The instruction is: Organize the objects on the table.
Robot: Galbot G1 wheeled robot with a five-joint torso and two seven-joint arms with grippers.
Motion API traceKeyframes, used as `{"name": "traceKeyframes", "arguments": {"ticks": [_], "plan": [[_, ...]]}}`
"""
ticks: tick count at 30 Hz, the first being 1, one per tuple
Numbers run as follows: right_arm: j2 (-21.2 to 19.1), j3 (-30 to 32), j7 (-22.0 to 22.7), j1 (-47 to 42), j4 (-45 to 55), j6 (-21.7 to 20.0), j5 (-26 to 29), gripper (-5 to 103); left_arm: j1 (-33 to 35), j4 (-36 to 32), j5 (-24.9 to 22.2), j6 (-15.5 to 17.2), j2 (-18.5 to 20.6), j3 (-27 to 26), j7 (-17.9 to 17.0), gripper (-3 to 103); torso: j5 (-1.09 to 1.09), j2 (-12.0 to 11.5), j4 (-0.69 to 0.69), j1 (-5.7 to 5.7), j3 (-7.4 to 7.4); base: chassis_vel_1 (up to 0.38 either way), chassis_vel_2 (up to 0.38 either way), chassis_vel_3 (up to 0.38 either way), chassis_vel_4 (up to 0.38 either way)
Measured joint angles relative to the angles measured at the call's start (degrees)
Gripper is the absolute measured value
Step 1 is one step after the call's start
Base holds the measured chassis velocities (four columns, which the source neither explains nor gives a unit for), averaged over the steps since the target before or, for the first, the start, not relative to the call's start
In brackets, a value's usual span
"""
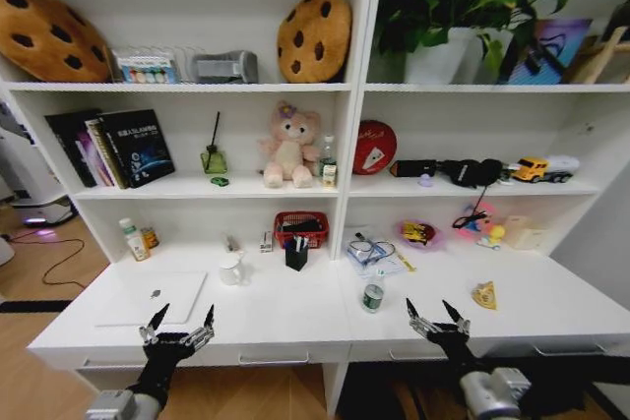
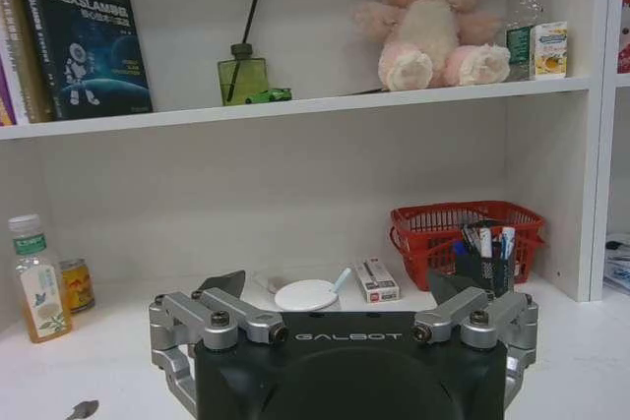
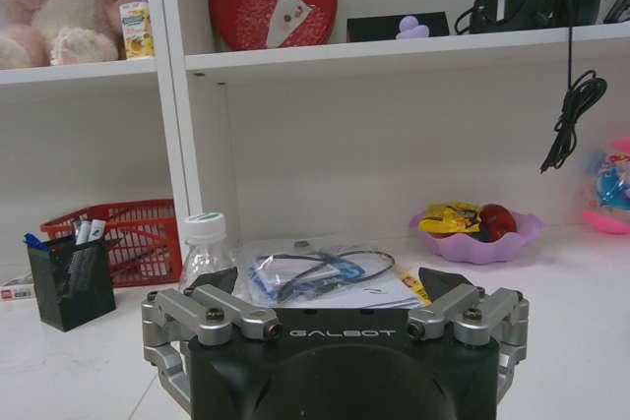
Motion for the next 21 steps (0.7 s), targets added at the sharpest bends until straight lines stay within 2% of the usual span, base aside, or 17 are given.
{"name": "traceKeyframes", "arguments": {"ticks": [1, 4, 7, 10, 12, 16, 18, 19, 21], "plan": [[-0.1, -1.8, -0.4, 0.5, -0.2, 0.1, -1.0, 100, 0.0, 0.0, 0.0, 0.0, 0.0, 0.0, 0.0, 100, -0.07, 0.0, -0.03, 0.02, 0.01, -0.027, 0.028, -0.029, -0.072], [-0.5, -5.3, 0.2, 2.8, -1.2, 0.5, -3.1, 100, 0.0, 0.0, 0.0, 0.0, 0.0, 0.0, 0.0, 100, -0.04, 0.0, 0.04, 0.02, 0.0, 0.032, 0.058, -0.036, -0.08], [-0.9, -7.1, 1.2, 6.0, -2.7, -0.3, -3.8, 100, 0.0, 0.0, 0.0, 0.0, 0.0, -0.1, 0.0, 100, -0.05, 0.0, 0.04, 0.02, 0.0, 0.072, 0.071, -0.029, -0.057], [-2.1, -8.3, 1.7, 9.5, -4.6, -1.8, -3.7, 100, 0.0, 0.0, 0.0, 0.0, 0.0, -0.1, 0.0, 100, -0.03, 0.0, 0.03, 0.01, 0.0, 0.056, 0.005, -0.039, -0.006], [-4.5, -9.4, 2.0, 13.5, -7.3, -3.4, -2.5, 100, 0.0, 0.0, 0.0, 0.0, 0.0, 0.0, 0.0, 100, -0.02, 0.0, 0.04, 0.01, 0.01, 0.0, 0.0, 0.0, 0.0], [-6.6, -10.3, 1.9, 16.9, -10.0, -4.0, -1.1, 103, 0.0, 0.0, 0.0, 0.0, 0.0, 0.0, 0.0, 100, -0.02, 0.0, 0.03, 0.01, 0.01, 0.0, 0.0, 0.0, 0.0], [-7.9, -11.1, 1.2, 19.1, -11.7, -4.2, -0.5, 95, 0.0, 0.0, 0.0, 0.0, 0.0, 0.0, 0.0, 100, -0.02, 0.0, 0.03, 0.01, 0.01, 0.0, 0.0, 0.0, 0.0], [-7.9, -11.1, 1.2, 19.1, -11.7, -4.2, -0.5, 95, 0.0, 0.0, 0.0, 0.0, 0.0, 0.0, 0.0, 100, -0.02, 0.0, 0.03, 0.01, 0.01, 0.0, 0.0, 0.0, 0.0], [-8.8, -11.9, 0.5, 20.5, -12.8, -4.4, -0.1, 85, 0.0, 0.0, 0.0, 0.0, 0.0, 0.0, 0.0, 100, -0.03, 0.0, 0.03, 0.01, 0.0, 0.0, 0.0, 0.0, 0.0]]}}
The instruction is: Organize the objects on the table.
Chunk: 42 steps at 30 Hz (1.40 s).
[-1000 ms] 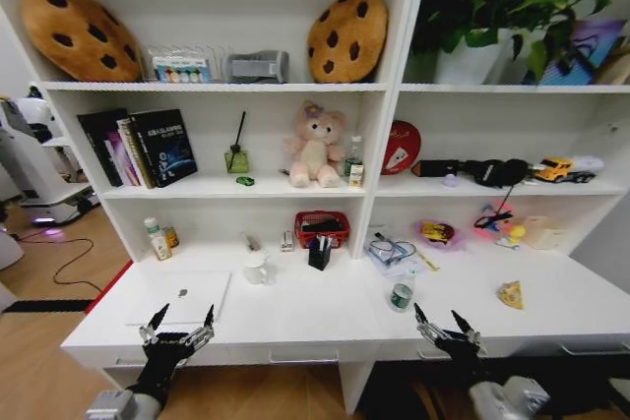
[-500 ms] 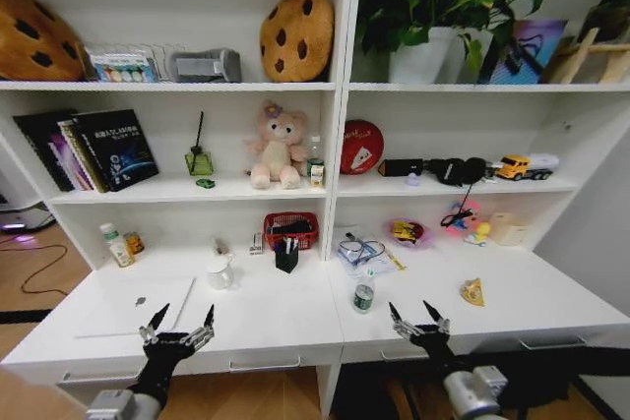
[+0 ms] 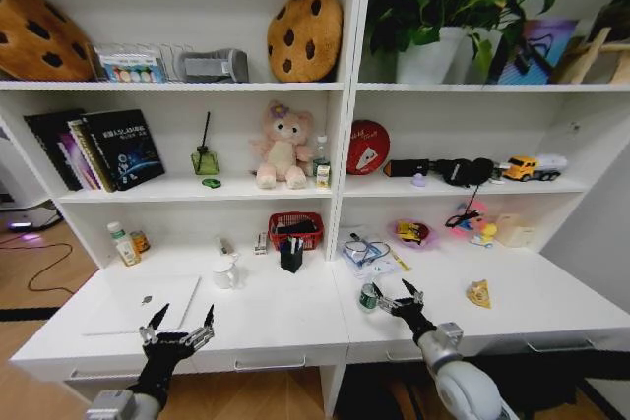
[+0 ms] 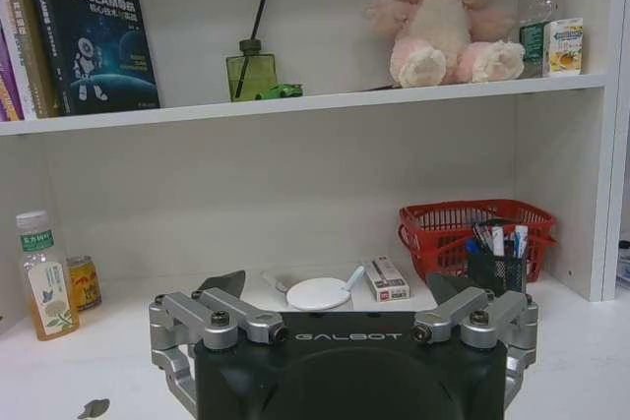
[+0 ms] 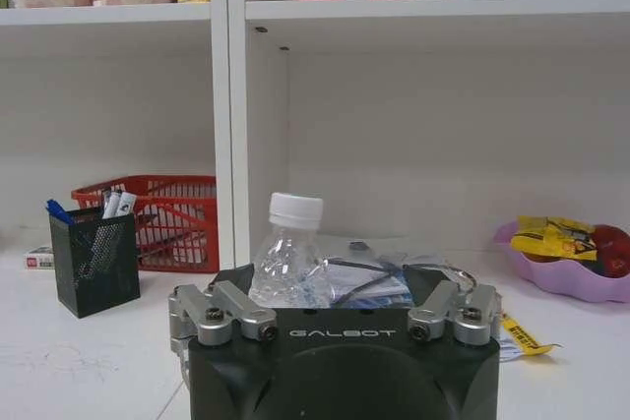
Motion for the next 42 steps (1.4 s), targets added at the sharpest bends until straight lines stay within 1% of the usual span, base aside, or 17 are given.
{"name": "traceKeyframes", "arguments": {"ticks": [2, 4, 7, 13, 14, 16, 18, 25, 28, 32, 33, 34, 36, 37, 39, 40, 42], "plan": [[-0.3, -0.4, -0.4, 0.5, -0.6, 0.0, 0.0, 80, 0.0, 0.0, 0.0, 0.0, 0.0, 0.0, 0.0, 100, 0.0, 0.0, 0.0, 0.0, 0.0, 0.0, 0.0, 0.0, 0.0], [-0.8, -1.2, -0.7, 1.4, -1.7, 0.0, 0.2, 69, 0.0, 0.0, 0.0, 0.0, 0.0, 0.0, 0.0, 100, 0.0, 0.0, -0.01, 0.0, 0.0, 0.0, 0.0, 0.0, 0.0], [-1.0, -1.9, -0.9, 2.1, -2.4, 0.0, 0.4, 63, 0.0, 0.0, 0.0, 0.0, 0.0, 0.0, 0.0, 100, 0.0, 0.0, -0.01, 0.0, 0.0, 0.0, 0.0, 0.0, 0.0], [-1.1, -4.1, -1.2, 4.4, -3.8, 0.0, 1.1, 35, 0.0, 0.0, 0.0, 0.0, 0.0, 0.0, 0.0, 100, 0.0, 0.0, 0.0, 0.0, -0.01, 0.0, 0.0, 0.0, 0.0], [-1.1, -4.1, -1.2, 4.4, -3.8, 0.0, 1.1, 35, 0.0, 0.0, 0.0, 0.0, 0.0, 0.0, 0.0, 100, 0.0, 0.0, 0.0, 0.0, -0.01, 0.0, 0.0, 0.0, 0.0], [-1.3, -4.0, -1.9, 4.4, -3.8, 0.0, 1.4, 27, 0.0, 0.0, 0.0, 0.0, 0.0, 0.0, 0.0, 100, 0.0, 0.0, 0.0, 0.0, 0.0, 0.0, 0.0, 0.0, 0.0], [-1.3, -3.8, -2.2, 4.3, -3.7, 0.1, 1.4, 27, 0.0, 0.0, 0.0, 0.0, 0.0, 0.0, 0.0, 100, 0.0, 0.0, 0.0, 0.0, -0.01, 0.0, 0.0, 0.0, 0.0], [-1.5, -1.3, -3.0, 1.1, 0.3, 0.7, 2.0, 12, 0.0, 0.0, 0.0, 0.0, 0.0, 0.0, 0.0, 100, 0.01, 0.0, 0.0, 0.0, 0.0, 0.0, 0.0, 0.0, 0.0], [-1.5, 0.7, -3.0, -2.1, 4.1, 0.9, 2.1, 11, 0.0, 0.0, 0.0, 0.0, 0.0, 0.0, 0.0, 100, 0.0, 0.0, 0.0, 0.0, 0.0, 0.0, 0.0, 0.0, 0.0], [0.4, 5.3, -3.3, -11.5, 11.6, 1.7, 1.9, 11, 0.0, 0.0, 0.0, 0.0, 0.0, 0.0, 0.0, 100, -0.01, 0.0, 0.0, 0.0, -0.01, 0.0, 0.0, 0.0, 0.0], [2.2, 7.2, -4.0, -16.2, 14.0, 3.1, 1.0, 11, 0.0, 0.0, 0.0, 0.0, 0.0, 0.0, 0.0, 100, 0.0, 0.0, -0.01, 0.0, -0.01, 0.0, 0.0, 0.0, 0.0], [2.2, 7.2, -4.0, -16.2, 14.0, 3.1, 1.0, 11, 0.0, 0.0, 0.0, 0.0, 0.0, 0.0, 0.0, 100, 0.0, 0.0, -0.01, 0.0, -0.01, 0.0, 0.0, 0.0, 0.0], [6.3, 10.3, -7.0, -26.4, 16.7, 9.4, -3.1, 11, 0.0, 0.0, 0.0, 0.0, 0.0, 0.0, 0.0, 100, 0.0, 0.0, -0.02, -0.01, -0.01, 0.0, 0.0, 0.0, 0.0], [6.3, 10.3, -7.0, -26.4, 16.7, 9.4, -3.1, 11, 0.0, 0.0, 0.0, 0.0, 0.0, 0.0, 0.0, 100, 0.0, 0.0, -0.02, -0.01, -0.01, 0.0, 0.0, 0.0, 0.0], [8.9, 12.3, -10.5, -35.3, 17.0, 16.4, -8.1, 10, 0.0, 0.0, 0.0, 0.0, 0.0, 0.0, 0.0, 100, 0.0, 0.0, -0.02, -0.01, -0.01, 0.0, 0.0, 0.0, 0.0], [8.9, 12.3, -10.5, -35.3, 17.0, 16.4, -8.1, 10, 0.0, 0.0, 0.0, 0.0, 0.0, 0.0, 0.0, 100, 0.0, 0.0, -0.02, -0.01, -0.01, 0.0, 0.0, 0.0, 0.0], [10.0, 12.3, -11.9, -42.5, 14.5, 23.2, -13.3, 10, 0.0, 0.0, 0.0, 0.0, 0.0, 0.0, 0.0, 100, -0.02, 0.0, -0.02, -0.02, -0.02, 0.0, 0.0, 0.0, 0.0]]}}
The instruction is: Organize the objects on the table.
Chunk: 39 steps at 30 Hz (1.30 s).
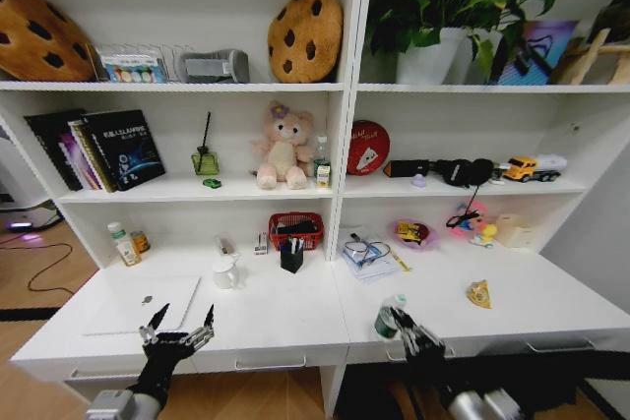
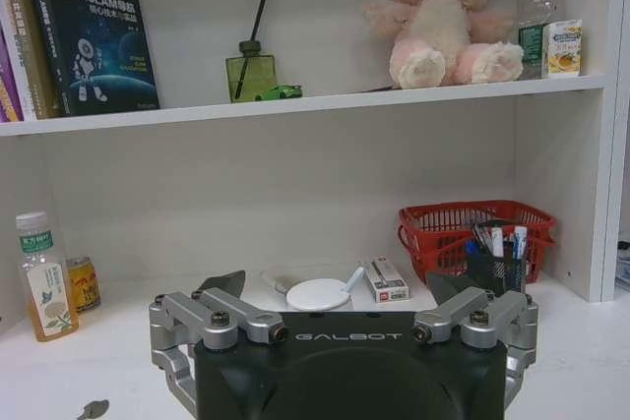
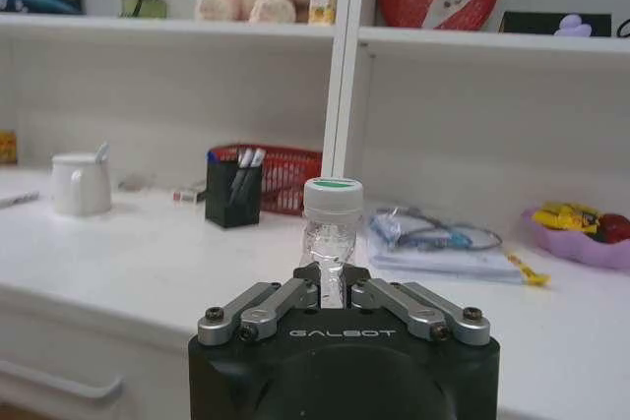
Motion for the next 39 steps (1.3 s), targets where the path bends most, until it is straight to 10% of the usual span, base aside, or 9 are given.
{"name": "traceKeyframes", "arguments": {"ticks": [6, 26, 39], "plan": [[2.2, -3.5, -0.1, -2.6, -11.0, 8.6, -6.9, 10, 0.0, 0.0, 0.0, 0.0, 0.0, 0.0, 0.0, 100, 0.02, 0.0, 0.02, 0.0, 0.01, 0.0, 0.0, 0.0, 0.0], [6.4, -5.7, -2.3, 36.8, -67.5, 26.2, -12.6, 9, 0.0, 0.0, 0.0, 0.0, 0.0, 0.0, 0.0, 100, 0.01, 0.0, 0.03, 0.02, 0.02, 0.0, 0.0, 0.0, 0.0], [6.4, -6.3, -1.3, 37.8, -68.8, 26.1, -10.8, 56, 0.0, 0.0, 0.0, 0.0, 0.0, 0.0, 0.0, 100, 0.03, 0.0, 0.02, 0.02, 0.02, 0.0, 0.0, 0.0, 0.0]]}}
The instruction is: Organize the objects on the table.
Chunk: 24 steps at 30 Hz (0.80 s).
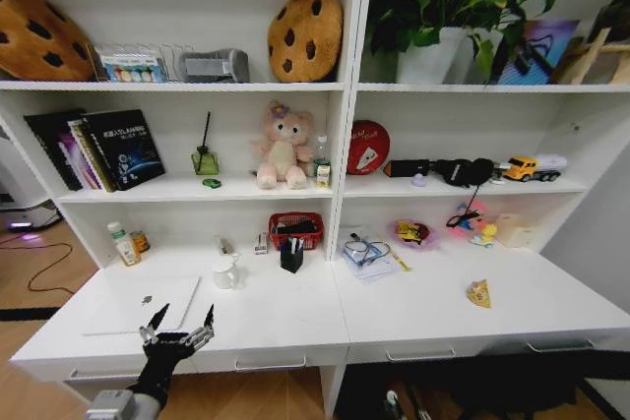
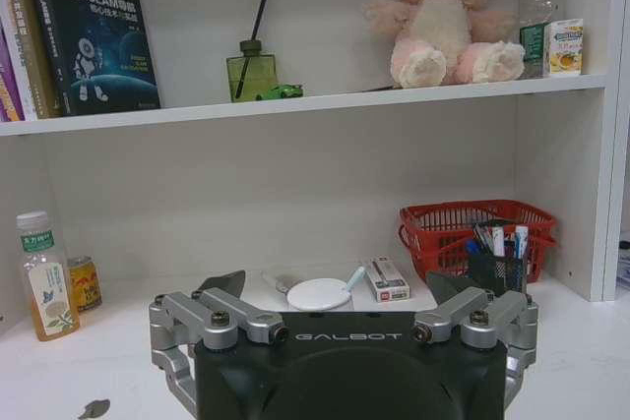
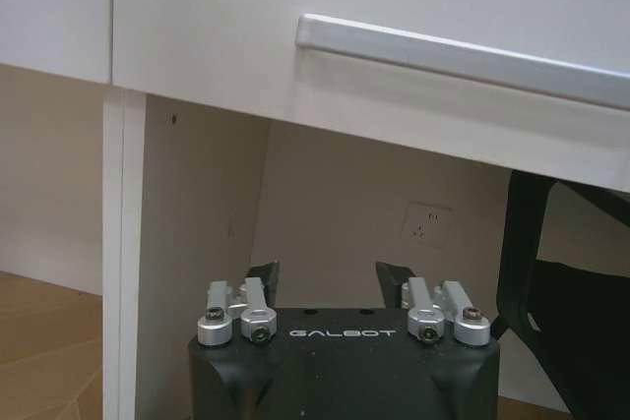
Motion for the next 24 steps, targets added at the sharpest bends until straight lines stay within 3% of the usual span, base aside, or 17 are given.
{"name": "traceKeyframes", "arguments": {"ticks": [3, 5, 8, 11, 12, 14, 20, 22, 24], "plan": [[-0.1, 0.0, 0.0, -1.5, 2.4, -0.1, 1.1, 62, 0.0, 0.0, 0.0, 0.0, 0.0, 0.0, 0.0, 100, 0.01, 0.0, 0.0, 0.0, 0.0, 0.0, 0.0, 0.0, 0.0], [-0.6, 0.6, 0.0, -8.8, 15.2, -2.4, 5.9, 78, 0.0, 0.0, 0.0, 0.0, 0.0, 0.0, 0.0, 100, 0.0, 0.0, 0.0, 0.0, 0.0, 0.0, 0.0, 0.0, 0.0], [-0.9, 1.0, 0.5, -11.9, 20.5, -3.8, 7.9, 83, 0.0, 0.0, 0.0, 0.0, 0.0, 0.0, 0.0, 100, -0.01, 0.0, 0.0, 0.0, 0.0, 0.0, 0.0, 0.0, 0.0], [-2.0, 4.5, 8.5, -24.1, 44.4, -7.9, 13.0, 97, 0.0, 0.0, 0.0, 0.0, 0.0, 0.0, 0.0, 100, -0.02, 0.0, 0.01, -0.01, -0.01, 0.0, 0.0, 0.0, 0.0], [-2.0, 4.5, 8.5, -24.1, 44.4, -7.9, 13.0, 97, 0.0, 0.0, 0.0, 0.0, 0.0, 0.0, 0.0, 100, -0.02, 0.0, 0.01, -0.01, -0.01, 0.0, 0.0, 0.0, 0.0], [-1.6, 9.2, 14.4, -28.4, 55.7, -9.0, 13.8, 99, 0.0, 0.0, 0.0, 0.0, 0.0, 0.0, 0.0, 100, -0.02, 0.0, -0.01, -0.01, -0.01, 0.0, 0.0, 0.0, 0.0], [-0.5, 17.2, 17.4, -28.7, 66.1, -12.8, 18.6, 100, 0.0, 0.0, 0.0, 0.0, 0.0, 0.0, 0.0, 100, -0.01, 0.0, 0.01, 0.0, -0.01, 0.0, 0.0, 0.0, 0.0], [-0.9, 22.3, 19.1, -27.8, 69.0, -18.3, 22.1, 100, 0.0, 0.0, 0.0, 0.0, 0.0, 0.0, 0.0, 100, 0.0, 0.0, 0.0, 0.0, -0.01, 0.0, 0.0, 0.0, 0.0], [-1.5, 24.3, 20.1, -26.8, 69.3, -20.5, 24.2, 100, 0.0, 0.0, 0.0, 0.0, 0.0, 0.0, 0.0, 100, 0.0, 0.0, 0.0, -0.01, -0.01, 0.0, 0.0, 0.0, 0.0]]}}
